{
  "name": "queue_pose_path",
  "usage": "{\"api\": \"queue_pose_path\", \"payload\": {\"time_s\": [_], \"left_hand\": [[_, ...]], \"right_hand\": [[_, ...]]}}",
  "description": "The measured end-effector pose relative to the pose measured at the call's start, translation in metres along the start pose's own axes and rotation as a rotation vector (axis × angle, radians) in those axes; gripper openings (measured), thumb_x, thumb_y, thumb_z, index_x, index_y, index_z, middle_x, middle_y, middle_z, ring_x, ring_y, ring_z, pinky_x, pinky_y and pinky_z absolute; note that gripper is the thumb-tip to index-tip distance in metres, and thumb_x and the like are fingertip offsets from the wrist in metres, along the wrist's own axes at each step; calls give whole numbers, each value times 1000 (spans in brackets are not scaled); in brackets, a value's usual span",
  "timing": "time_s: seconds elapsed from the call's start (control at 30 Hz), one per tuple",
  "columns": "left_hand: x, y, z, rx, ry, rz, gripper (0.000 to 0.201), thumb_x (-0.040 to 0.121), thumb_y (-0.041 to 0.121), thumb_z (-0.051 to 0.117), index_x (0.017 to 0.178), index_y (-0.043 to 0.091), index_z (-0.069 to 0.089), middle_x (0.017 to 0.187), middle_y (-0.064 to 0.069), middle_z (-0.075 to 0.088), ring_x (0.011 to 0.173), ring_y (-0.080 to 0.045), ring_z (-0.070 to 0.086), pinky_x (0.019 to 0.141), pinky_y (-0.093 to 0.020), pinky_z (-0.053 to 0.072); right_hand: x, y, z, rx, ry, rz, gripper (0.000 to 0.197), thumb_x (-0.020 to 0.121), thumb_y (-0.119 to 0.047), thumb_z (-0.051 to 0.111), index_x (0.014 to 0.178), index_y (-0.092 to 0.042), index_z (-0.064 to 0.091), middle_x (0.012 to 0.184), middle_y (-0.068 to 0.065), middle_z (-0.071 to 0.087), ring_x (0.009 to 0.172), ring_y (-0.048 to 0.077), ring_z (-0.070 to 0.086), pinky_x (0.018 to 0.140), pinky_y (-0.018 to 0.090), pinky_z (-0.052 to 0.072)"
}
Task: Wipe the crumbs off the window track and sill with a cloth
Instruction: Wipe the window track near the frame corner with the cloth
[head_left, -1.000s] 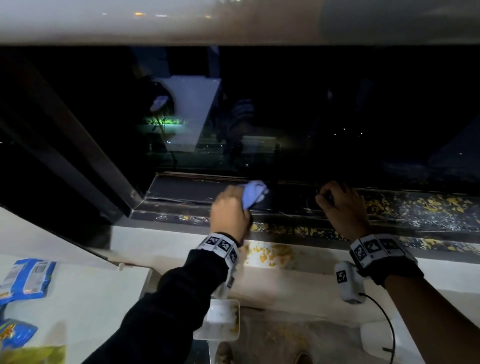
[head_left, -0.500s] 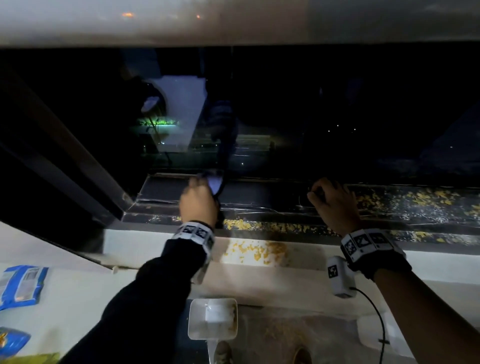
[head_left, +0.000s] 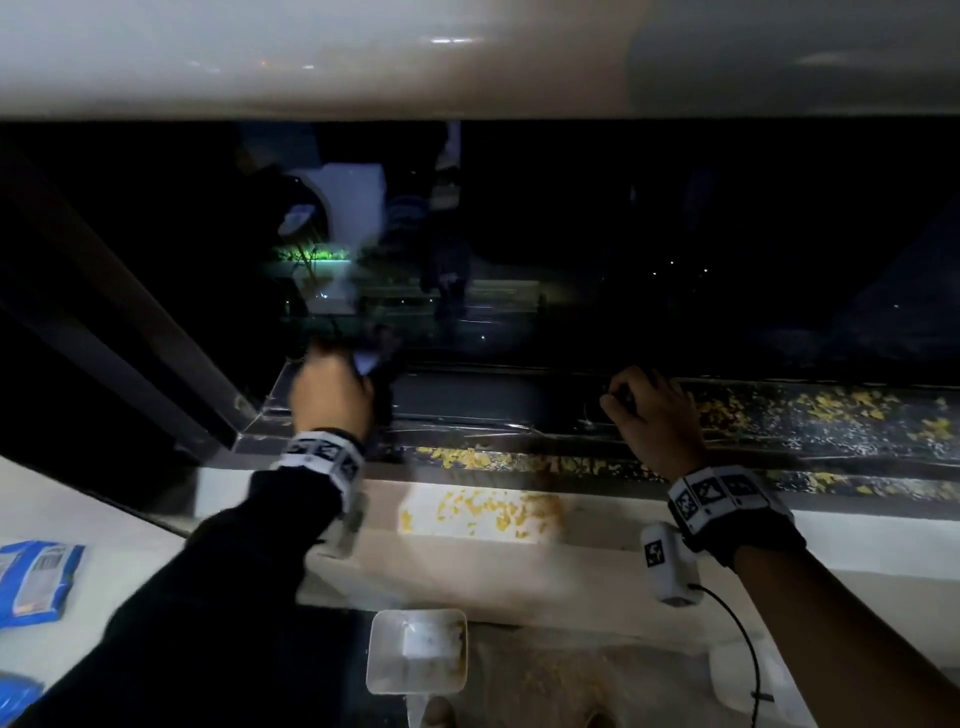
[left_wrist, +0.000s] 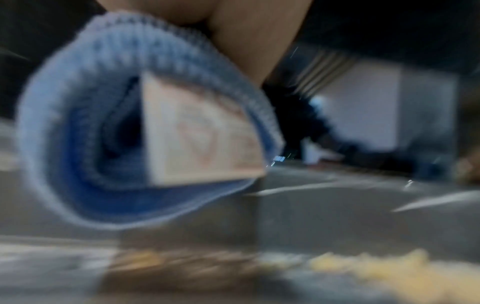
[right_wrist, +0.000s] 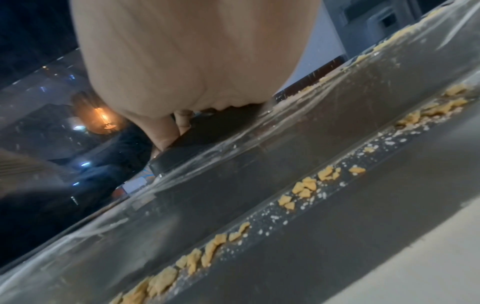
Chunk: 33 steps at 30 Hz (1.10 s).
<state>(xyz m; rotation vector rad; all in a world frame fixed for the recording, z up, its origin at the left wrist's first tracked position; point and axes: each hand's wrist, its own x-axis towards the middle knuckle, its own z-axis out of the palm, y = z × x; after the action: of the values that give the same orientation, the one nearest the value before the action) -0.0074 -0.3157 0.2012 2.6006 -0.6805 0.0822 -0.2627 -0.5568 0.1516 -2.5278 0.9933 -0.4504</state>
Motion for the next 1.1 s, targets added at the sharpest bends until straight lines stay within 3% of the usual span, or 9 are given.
{"api": "queue_pose_path", "payload": {"time_s": [0.1,0.33,0.43,0.5,0.57,0.63,0.73,0.9,1.1], "left_hand": [[3,-10,9,97,-19,-59,28,77,14,69,101,1,61,107,-25,56,89,-46,61,75,-49,50],[-45,99,83,41,-143,204,34,76,7,57,108,13,60,108,-13,58,92,-36,61,72,-40,47],[-71,147,92,-46,-259,387,36,82,12,55,118,12,59,120,-12,57,95,-38,60,73,-40,46],[-69,148,92,-147,-337,489,37,82,16,57,119,14,61,119,-11,60,95,-38,61,74,-39,47],[-49,128,81,-154,-366,547,39,77,17,57,114,24,64,105,-4,67,94,-28,65,75,-30,49],[-22,105,64,-132,-277,504,41,74,12,55,111,27,65,91,-1,71,84,-22,68,69,-23,49],[-9,93,48,-129,-59,482,38,74,7,59,111,15,65,104,-16,65,84,-36,65,65,-33,49],[-43,133,83,21,-258,507,37,73,7,59,109,16,64,112,-11,59,85,-39,63,67,-40,50],[-59,140,87,-12,-331,605,31,76,13,59,105,19,65,107,-6,55,82,-38,62,65,-43,51]], "right_hand": [[0,-1,1,2,7,17,17,89,-38,54,97,-23,55,107,6,60,102,33,51,85,41,35],[1,-3,-2,5,-31,25,17,89,-37,56,99,-22,55,110,5,58,104,31,50,85,39,31],[2,-2,-4,-10,-55,29,38,79,-40,47,111,-20,56,120,10,57,110,34,49,88,41,32],[2,-2,-6,1,-78,20,50,72,-38,46,117,-19,55,125,11,55,114,35,48,90,41,32],[2,-1,-8,34,-79,13,46,73,-41,48,114,-21,55,122,6,57,113,32,49,88,38,30],[1,1,-10,82,-64,8,38,75,-45,51,106,-24,54,114,1,59,108,28,51,85,36,29],[0,2,-10,125,-74,12,33,79,-43,57,105,-24,52,112,-1,58,108,25,51,84,34,27],[1,4,-7,116,-87,6,31,82,-40,63,105,-21,55,113,2,58,110,29,50,89,39,31],[2,2,-5,74,-59,-15,32,80,-33,63,108,-20,54,117,4,58,110,32,49,87,39,31]]}}
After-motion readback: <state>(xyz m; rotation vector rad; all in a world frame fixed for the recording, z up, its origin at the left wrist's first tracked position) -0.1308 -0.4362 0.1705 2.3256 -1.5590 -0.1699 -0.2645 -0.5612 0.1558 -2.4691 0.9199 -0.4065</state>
